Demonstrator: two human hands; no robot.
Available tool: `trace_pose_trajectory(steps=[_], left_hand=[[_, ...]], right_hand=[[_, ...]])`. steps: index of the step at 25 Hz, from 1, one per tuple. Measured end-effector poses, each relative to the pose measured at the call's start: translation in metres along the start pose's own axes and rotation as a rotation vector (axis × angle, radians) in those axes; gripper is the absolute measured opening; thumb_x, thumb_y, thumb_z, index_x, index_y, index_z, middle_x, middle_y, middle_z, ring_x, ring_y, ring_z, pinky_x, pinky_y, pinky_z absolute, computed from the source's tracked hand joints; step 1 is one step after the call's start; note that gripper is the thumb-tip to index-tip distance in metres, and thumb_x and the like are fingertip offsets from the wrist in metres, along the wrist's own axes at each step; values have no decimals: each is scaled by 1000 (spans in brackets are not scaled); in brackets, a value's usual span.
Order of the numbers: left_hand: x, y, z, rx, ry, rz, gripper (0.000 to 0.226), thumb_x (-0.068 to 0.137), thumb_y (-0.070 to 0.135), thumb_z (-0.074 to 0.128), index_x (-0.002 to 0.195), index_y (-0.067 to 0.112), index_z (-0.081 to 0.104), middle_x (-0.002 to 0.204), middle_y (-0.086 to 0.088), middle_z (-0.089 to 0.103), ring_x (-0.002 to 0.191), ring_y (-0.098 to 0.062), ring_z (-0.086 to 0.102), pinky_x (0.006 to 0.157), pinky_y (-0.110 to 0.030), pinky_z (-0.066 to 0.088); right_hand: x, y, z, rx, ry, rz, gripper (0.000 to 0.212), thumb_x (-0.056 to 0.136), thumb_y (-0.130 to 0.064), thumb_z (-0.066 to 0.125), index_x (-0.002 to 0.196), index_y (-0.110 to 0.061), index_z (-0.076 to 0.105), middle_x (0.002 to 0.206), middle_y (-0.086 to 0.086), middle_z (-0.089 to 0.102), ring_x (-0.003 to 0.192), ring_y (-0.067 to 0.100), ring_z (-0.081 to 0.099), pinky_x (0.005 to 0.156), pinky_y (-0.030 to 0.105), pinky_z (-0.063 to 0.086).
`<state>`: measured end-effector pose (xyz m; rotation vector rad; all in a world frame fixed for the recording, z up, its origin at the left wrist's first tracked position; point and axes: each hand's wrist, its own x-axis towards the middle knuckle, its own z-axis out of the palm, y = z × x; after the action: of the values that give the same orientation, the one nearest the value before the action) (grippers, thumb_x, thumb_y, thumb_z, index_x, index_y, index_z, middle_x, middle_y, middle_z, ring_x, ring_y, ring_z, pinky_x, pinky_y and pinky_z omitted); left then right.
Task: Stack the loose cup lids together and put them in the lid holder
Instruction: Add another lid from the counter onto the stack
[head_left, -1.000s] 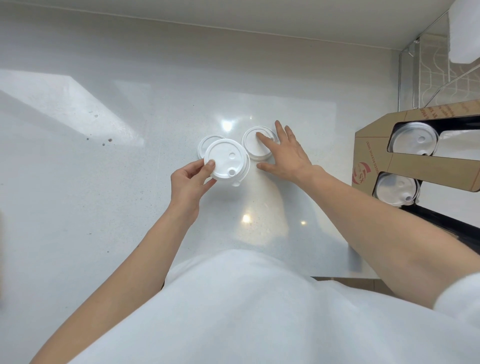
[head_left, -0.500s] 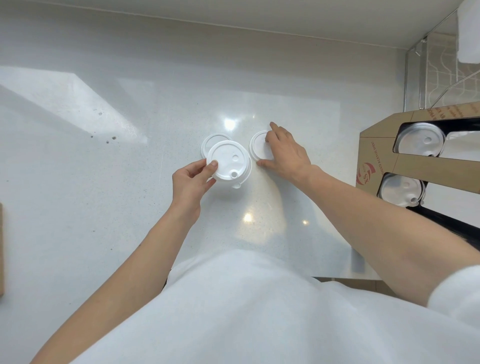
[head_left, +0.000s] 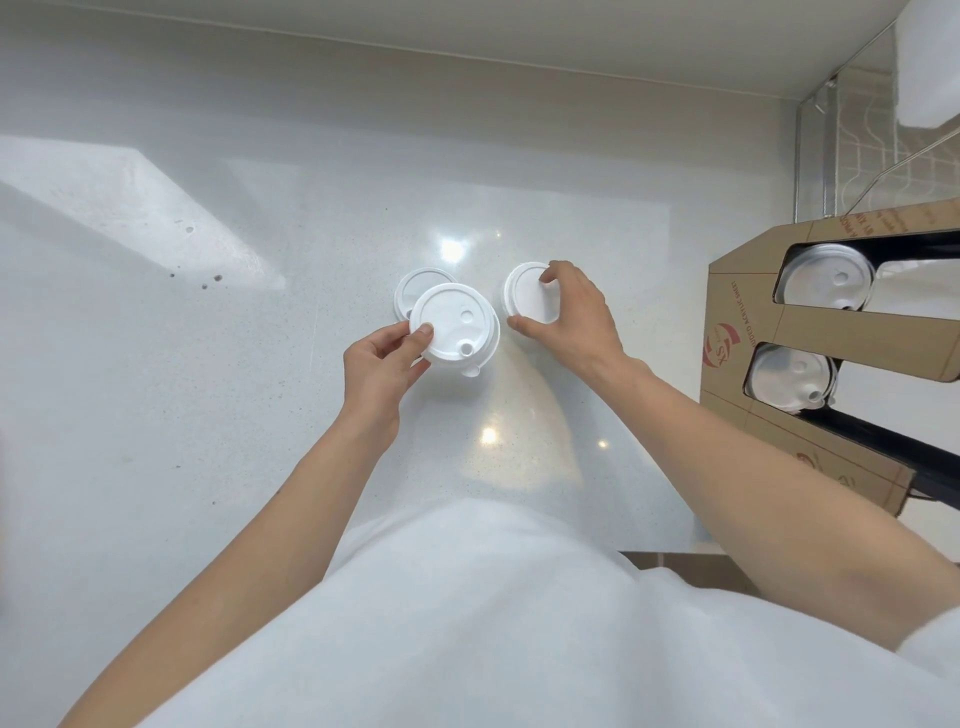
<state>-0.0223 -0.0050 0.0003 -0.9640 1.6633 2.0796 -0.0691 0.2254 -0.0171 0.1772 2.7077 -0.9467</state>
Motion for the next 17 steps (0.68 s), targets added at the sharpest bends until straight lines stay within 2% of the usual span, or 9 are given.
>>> trace_pose_trajectory(steps=[3,8,10,13,15,17], left_hand=[[1,-1,1,-1,5,-6,39,90,14,74,125,-1,66,126,-17,70,119,-27,67,96,-33,58],[1,-2,1,8,7,-4,41,90,13,74,127,-1,64,130,-21,67,121,-28,66,99,-35,56],[0,-2,2,9,9,-5,41,90,13,74,127,-1,64,131,-21,66,121,-28,66,99,-35,56],[-1,-1,5,6,-1,-13,42,90,13,73,128,-1,63,132,-19,66,122,-27,65,100,-35,56],[-2,0,8,9,-8,-16,43,90,13,74,129,-1,62,132,-17,66,122,-26,65,100,-35,56],[-3,1,10,11,-24,-13,42,90,12,74,128,-2,63,130,-14,66,121,-26,66,99,-35,56]], right_hand=[[-15,-3,-5,162,62,29,66,76,-45,79,128,-21,47,133,-5,52,117,14,47,94,31,39],[-33,-9,-14,312,120,34,72,75,-45,81,135,-27,46,133,-12,48,114,3,44,87,13,33],[-40,-11,-16,356,113,34,73,74,-45,82,136,-29,46,133,-13,47,116,3,45,92,18,39],[-48,-14,-17,378,76,18,77,73,-45,83,138,-29,45,133,-14,43,119,5,47,99,35,48],[-52,-16,-16,392,49,15,84,71,-48,84,141,-28,43,136,-12,43,123,6,47,103,38,48],[-53,-17,-14,402,34,6,88,69,-49,85,143,-27,43,137,-13,41,125,5,46,103,35,47]])
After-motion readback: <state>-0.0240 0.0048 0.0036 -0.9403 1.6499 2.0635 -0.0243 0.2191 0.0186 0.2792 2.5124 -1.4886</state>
